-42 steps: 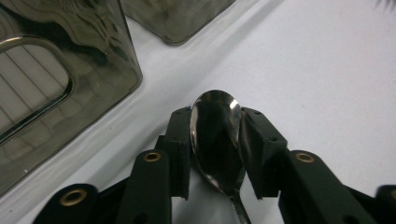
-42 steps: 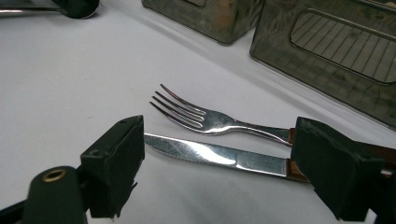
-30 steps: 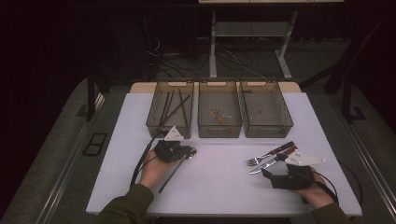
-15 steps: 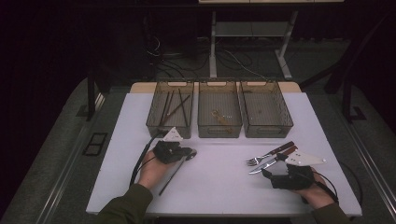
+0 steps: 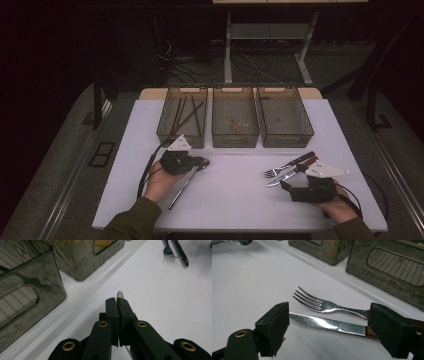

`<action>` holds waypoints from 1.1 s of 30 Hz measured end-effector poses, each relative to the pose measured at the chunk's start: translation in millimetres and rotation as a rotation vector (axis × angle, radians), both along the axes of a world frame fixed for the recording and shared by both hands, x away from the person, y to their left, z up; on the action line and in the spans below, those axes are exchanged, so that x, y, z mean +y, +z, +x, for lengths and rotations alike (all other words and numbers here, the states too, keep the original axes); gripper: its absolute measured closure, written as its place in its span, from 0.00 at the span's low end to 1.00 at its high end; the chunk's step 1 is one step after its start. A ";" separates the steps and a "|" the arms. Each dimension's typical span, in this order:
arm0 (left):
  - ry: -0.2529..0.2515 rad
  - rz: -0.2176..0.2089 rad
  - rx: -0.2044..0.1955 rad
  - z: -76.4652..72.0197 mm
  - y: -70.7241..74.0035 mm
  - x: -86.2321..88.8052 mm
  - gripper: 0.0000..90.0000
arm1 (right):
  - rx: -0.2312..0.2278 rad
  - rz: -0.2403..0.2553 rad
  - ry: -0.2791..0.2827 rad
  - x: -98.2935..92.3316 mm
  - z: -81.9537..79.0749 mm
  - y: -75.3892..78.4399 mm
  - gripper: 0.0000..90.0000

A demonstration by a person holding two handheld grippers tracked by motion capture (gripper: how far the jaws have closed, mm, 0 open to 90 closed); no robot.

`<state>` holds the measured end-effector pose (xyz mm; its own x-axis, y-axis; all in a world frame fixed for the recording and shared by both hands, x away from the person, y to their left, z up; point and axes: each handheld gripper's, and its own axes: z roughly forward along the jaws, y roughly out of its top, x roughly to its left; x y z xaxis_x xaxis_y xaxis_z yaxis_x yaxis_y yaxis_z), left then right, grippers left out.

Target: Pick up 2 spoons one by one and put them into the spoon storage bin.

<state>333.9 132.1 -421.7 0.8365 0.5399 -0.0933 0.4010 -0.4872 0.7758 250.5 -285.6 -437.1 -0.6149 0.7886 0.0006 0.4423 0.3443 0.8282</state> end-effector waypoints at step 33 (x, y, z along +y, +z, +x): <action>-0.023 -0.174 -0.087 34.4 55.4 -32.2 0.98 | 0.028 0.028 -0.003 0.8 0.3 -1.2 0.13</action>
<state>368.3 99.9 -366.4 0.8572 0.5030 -0.1105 0.3196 -0.3513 0.8801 250.9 -284.7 -438.3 -0.6123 0.7897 0.0393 0.4659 0.3202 0.8249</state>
